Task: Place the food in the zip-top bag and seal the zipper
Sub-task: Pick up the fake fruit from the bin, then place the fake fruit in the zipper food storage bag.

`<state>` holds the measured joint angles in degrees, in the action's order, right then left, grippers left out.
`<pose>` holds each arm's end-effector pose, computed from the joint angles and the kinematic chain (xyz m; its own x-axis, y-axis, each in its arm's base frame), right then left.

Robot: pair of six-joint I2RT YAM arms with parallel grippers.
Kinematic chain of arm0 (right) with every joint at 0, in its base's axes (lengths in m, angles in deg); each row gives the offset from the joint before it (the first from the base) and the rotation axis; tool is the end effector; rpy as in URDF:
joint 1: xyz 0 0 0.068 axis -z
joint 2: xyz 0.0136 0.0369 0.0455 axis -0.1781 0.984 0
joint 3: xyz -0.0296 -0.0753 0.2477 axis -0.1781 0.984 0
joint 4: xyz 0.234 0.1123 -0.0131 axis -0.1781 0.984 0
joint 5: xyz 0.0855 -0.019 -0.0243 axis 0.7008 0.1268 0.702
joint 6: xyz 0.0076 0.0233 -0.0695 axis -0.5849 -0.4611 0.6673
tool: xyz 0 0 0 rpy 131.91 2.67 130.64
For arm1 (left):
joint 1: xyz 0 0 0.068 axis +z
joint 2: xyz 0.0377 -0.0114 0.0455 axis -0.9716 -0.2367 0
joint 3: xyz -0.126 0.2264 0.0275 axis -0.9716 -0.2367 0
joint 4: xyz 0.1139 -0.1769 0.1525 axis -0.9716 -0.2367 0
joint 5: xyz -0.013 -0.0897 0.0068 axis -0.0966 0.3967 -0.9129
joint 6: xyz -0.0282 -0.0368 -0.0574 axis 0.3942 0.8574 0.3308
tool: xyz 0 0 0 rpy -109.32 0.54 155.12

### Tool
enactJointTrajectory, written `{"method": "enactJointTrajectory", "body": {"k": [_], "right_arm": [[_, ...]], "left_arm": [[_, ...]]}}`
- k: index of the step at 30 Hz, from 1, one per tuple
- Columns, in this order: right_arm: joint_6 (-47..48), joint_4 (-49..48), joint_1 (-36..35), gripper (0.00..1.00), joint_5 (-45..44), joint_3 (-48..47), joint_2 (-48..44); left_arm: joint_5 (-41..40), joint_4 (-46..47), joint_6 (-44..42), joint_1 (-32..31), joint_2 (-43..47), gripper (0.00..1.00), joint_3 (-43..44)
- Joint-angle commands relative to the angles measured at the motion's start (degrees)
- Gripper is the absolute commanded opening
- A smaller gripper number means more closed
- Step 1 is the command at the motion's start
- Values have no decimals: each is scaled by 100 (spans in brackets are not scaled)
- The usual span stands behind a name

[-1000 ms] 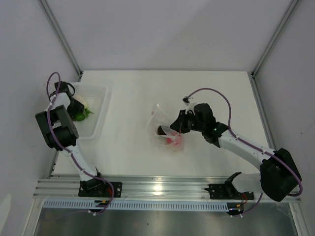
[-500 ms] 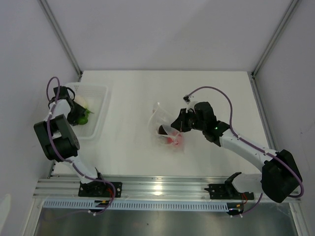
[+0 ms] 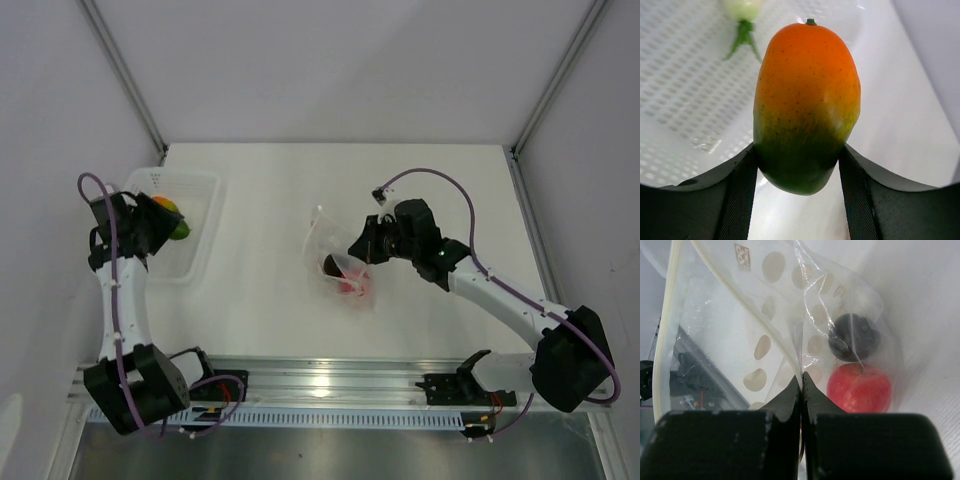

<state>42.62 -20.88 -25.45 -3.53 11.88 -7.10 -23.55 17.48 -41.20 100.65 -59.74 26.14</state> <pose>0.2423 0.1962 0.2550 -0.6767 -0.0021 -0.7363 -0.5336 0.6905 0.4884 0.2517 0.0995 0.2734 -0.3498 -0.7508 -0.5604 -0.5369 0.6508 -0.5368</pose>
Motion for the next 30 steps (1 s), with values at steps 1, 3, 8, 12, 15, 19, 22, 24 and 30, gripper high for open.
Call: {"method": "enactJointTrajectory", "body": {"k": [1,3,8,12,15,19,22,24,30], "right_arm": [[186,207,28,0,-172,-340,-92],[221,251,37,0,-207,-393,-83],[248,418,37,0,-251,-525,-48],[248,488,28,0,-330,-578,-118],[195,506,28,0,-366,-586,-153],[133,418,-7,0,-366,-578,-145],[124,418,-77,0,-462,-613,-110],[186,453,-173,0,-593,-630,-110],[537,682,-665,0,-1516,-701,-180]], "left_arm": [[1174,547,-14,-306,833,1,-348],[1247,504,-189,-796,1090,1,-349],[1860,319,-541,-1746,1644,1,-428],[2678,468,-717,-2257,2040,1,-700],[3153,468,-709,-2775,2207,1,-692],[3593,600,-376,-3426,2207,1,-552],[3647,688,134,-3901,2093,1,-359],[3620,872,792,-4094,2014,0,-480],[3876,2418,2657,-4507,1672,1,-1096]]}}
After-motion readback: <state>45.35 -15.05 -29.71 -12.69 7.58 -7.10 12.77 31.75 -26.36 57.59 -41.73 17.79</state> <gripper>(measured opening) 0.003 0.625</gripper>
